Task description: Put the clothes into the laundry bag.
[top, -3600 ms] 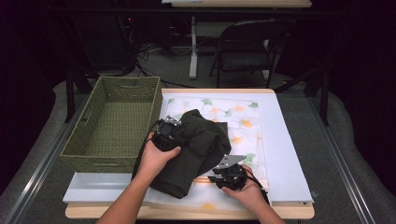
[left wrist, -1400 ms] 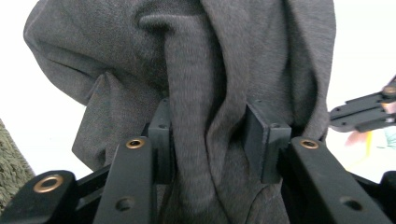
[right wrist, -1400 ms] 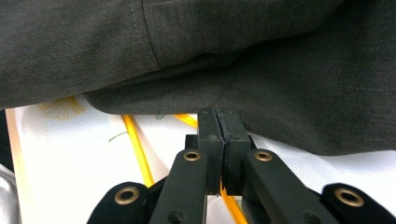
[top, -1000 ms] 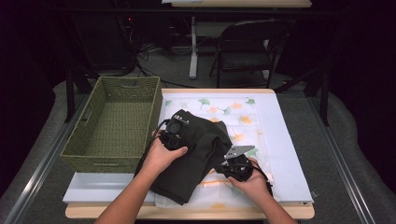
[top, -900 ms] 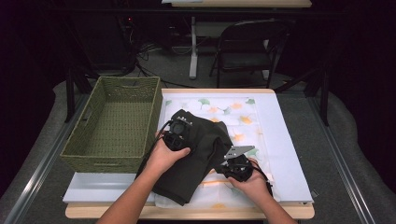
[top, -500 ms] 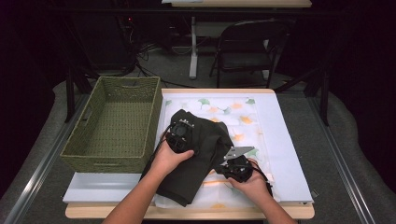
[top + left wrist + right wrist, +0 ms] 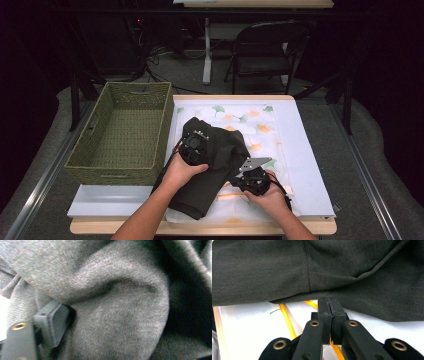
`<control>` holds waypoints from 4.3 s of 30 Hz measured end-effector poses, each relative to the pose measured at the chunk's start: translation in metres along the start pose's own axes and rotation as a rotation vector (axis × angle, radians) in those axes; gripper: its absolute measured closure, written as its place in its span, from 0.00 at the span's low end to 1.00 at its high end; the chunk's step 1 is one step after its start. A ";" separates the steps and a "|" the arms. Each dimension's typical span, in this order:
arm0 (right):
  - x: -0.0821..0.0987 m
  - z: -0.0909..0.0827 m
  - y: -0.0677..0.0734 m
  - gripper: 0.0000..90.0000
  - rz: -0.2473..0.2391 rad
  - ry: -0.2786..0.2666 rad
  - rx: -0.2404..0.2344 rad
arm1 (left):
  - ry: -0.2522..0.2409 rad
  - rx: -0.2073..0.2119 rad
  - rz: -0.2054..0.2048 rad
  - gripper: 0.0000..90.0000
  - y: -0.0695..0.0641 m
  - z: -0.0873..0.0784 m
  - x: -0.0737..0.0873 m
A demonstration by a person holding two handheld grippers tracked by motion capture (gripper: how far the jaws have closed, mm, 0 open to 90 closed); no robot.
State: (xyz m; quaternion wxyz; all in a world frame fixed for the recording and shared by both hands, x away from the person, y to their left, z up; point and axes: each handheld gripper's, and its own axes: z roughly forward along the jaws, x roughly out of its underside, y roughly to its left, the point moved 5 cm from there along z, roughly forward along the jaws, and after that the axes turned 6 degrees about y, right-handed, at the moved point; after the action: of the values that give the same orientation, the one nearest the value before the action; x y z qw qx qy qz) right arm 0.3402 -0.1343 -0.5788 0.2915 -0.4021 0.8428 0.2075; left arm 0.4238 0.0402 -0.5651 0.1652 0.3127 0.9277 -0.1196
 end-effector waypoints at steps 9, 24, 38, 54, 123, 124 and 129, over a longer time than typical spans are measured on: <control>0.000 0.000 0.000 0.99 0.000 0.000 0.003 | -0.002 0.016 -0.003 0.48 0.004 -0.002 0.003; 0.001 0.001 0.000 0.99 -0.005 -0.001 0.003 | -0.038 0.005 0.013 0.67 0.004 -0.004 0.005; 0.000 0.001 -0.001 0.99 -0.001 -0.001 0.004 | -0.177 0.007 0.079 0.75 -0.009 -0.055 0.012; -0.020 -0.008 -0.011 0.99 0.014 -0.048 0.005 | -0.269 0.036 0.120 0.75 -0.011 -0.121 0.037; -0.122 -0.008 -0.078 0.99 0.142 -0.097 0.057 | -0.299 0.062 0.150 0.74 -0.014 -0.151 0.100; -0.122 -0.009 -0.077 0.99 0.146 -0.098 0.055 | -0.297 0.058 0.159 0.74 -0.015 -0.152 0.101; -0.126 -0.016 -0.075 0.99 0.144 -0.115 0.057 | -0.288 0.066 0.182 0.74 -0.023 -0.152 0.104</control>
State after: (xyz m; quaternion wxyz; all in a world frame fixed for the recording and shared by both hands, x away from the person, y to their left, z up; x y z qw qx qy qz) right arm 0.4589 -0.1173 -0.4925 0.3352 -0.3196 0.8568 0.2268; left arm 0.2964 0.1277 -0.4628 0.2959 0.3804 0.8579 -0.1783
